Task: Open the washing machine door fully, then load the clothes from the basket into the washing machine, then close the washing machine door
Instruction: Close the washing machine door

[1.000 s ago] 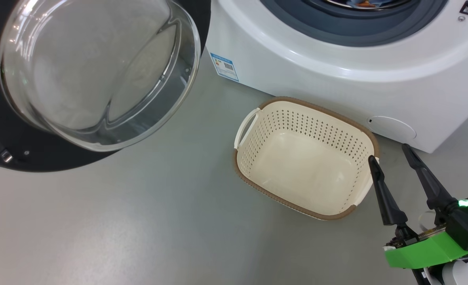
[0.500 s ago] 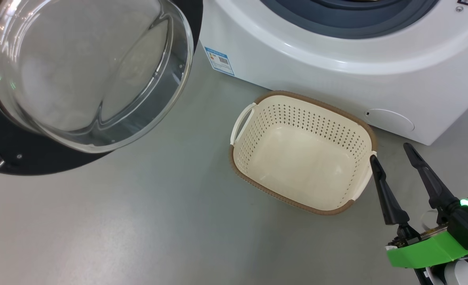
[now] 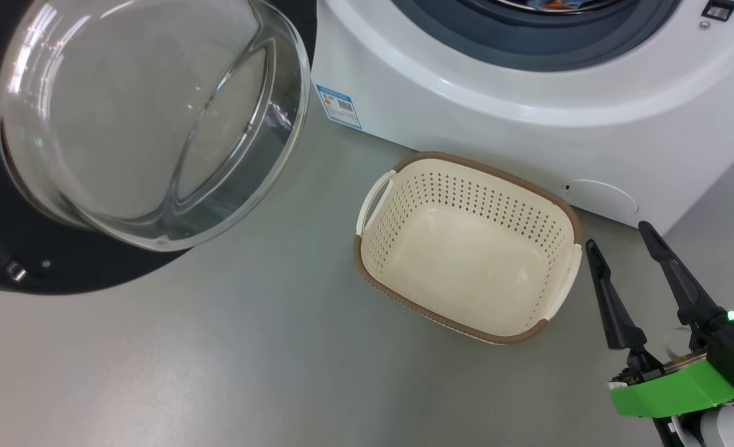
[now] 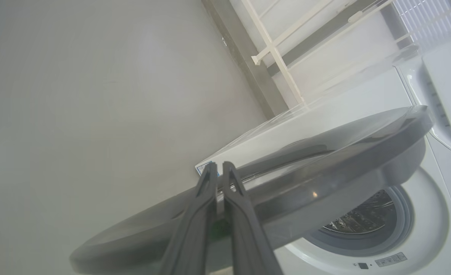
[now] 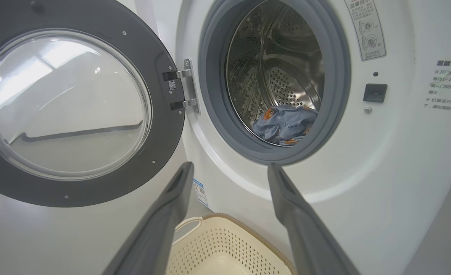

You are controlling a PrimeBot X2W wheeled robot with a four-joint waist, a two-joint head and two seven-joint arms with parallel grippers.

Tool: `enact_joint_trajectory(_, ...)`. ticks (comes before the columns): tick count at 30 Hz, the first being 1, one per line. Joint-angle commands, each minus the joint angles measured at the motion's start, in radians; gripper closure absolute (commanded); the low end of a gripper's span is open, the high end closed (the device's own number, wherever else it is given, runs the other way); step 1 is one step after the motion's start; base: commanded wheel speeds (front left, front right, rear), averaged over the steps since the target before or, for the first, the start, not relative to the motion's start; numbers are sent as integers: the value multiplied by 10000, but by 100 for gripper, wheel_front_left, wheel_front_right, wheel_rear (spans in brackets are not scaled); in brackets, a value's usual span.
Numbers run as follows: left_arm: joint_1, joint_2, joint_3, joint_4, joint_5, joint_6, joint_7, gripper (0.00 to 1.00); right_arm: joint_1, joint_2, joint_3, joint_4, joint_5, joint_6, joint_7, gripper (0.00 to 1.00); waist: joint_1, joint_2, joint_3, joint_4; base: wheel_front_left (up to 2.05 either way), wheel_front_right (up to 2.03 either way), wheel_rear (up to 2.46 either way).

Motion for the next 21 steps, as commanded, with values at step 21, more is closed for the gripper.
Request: enact_joint_trajectory(21, 1811, 812, -819, -3098, -1045, -53, 2953, 100, 478, 463, -251, -241, -87, 71, -48, 0, 0, 0, -1445, -616, 0, 0, 0)
